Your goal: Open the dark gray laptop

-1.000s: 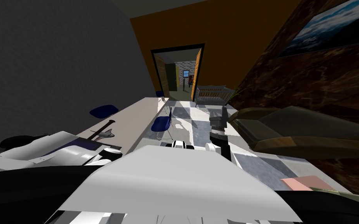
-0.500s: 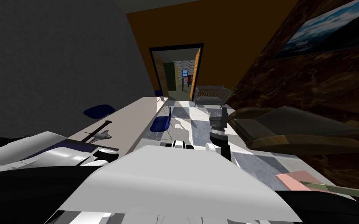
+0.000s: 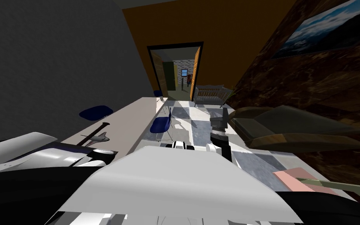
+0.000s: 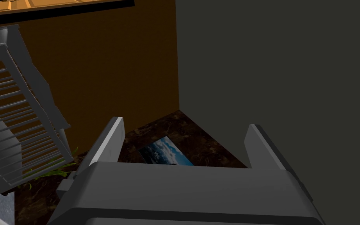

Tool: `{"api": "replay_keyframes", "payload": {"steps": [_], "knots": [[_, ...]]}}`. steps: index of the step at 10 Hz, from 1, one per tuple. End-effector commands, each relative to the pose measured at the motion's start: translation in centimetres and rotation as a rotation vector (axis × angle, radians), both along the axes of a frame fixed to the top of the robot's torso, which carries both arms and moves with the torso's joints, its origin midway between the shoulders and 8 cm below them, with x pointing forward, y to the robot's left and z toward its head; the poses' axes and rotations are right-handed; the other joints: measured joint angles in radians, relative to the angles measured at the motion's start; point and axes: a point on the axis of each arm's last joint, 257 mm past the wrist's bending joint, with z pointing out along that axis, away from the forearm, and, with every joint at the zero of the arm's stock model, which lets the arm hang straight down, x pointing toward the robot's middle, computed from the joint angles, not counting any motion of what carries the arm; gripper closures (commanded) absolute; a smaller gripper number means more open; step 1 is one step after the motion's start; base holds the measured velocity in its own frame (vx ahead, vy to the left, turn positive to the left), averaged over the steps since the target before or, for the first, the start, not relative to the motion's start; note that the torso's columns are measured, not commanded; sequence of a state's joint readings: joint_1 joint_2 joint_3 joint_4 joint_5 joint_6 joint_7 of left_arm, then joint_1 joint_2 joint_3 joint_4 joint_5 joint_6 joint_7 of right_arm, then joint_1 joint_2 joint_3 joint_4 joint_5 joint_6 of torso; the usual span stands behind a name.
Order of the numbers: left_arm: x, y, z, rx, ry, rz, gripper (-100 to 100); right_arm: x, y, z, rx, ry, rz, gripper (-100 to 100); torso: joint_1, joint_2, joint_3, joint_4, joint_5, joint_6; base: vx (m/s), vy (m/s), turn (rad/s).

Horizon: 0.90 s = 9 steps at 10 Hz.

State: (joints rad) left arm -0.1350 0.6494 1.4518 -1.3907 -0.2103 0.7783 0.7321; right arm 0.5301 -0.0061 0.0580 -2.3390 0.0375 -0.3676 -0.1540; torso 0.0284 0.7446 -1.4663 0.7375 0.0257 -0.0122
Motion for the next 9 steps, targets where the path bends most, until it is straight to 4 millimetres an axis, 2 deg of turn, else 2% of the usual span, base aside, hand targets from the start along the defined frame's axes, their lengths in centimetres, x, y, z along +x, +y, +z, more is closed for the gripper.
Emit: {"api": "replay_keyframes", "payload": {"steps": [1, 3, 4, 6, 7, 9], "knots": [[-0.8, -0.7, -2.5, -0.051, 0.016, 0.012, -100, 0.0, 0.0, 0.0, 0.0, 0.0, 0.0, 0, 0.0, 0.0, 0.001, 0.0, 0.001, 0.0, 0.0, 0.0, 0.0], [-0.8, -0.7, -2.5, -0.051, 0.016, 0.012, -100, 0.0, 0.0, 0.0, 0.0, 0.0, 0.0, 0, -0.004, 0.001, 0.001, 0.0, 0.001, -0.001, 0.0, 0.01, 0.006], [-2.0, -0.6, -2.6, -0.075, 0.03, 0.033, -100, 0.0, 0.0, 0.0, 0.0, 0.0, 0.0, 0, -0.006, 0.001, 0.001, 0.0, 0.001, 0.001, 0.0, 0.009, -0.055], [-2.0, -0.6, -2.6, -0.075, 0.03, 0.033, -100, 0.0, 0.0, 0.0, 0.0, 0.0, 0.0, 0, -0.001, 0.001, 0.001, 0.0, 0.001, -0.002, 0.0, 0.001, -0.014], [-3.1, -0.6, -2.5, -0.096, 0.043, 0.055, -100, 0.0, 0.0, 0.0, 0.0, 0.0, 0.0, 0, -0.001, 0.002, 0.002, 0.001, 0.001, -0.003, 0.01, 0.005, -0.037], [-3.1, -0.6, -2.6, -0.1, 0.043, 0.055, -100, 0.0, 0.0, 0.0, 0.0, 0.0, 0.0, 0, -0.001, 0.004, 0.003, 0.001, 0.002, -0.004, 0.004, 0.01, -0.025]]}}
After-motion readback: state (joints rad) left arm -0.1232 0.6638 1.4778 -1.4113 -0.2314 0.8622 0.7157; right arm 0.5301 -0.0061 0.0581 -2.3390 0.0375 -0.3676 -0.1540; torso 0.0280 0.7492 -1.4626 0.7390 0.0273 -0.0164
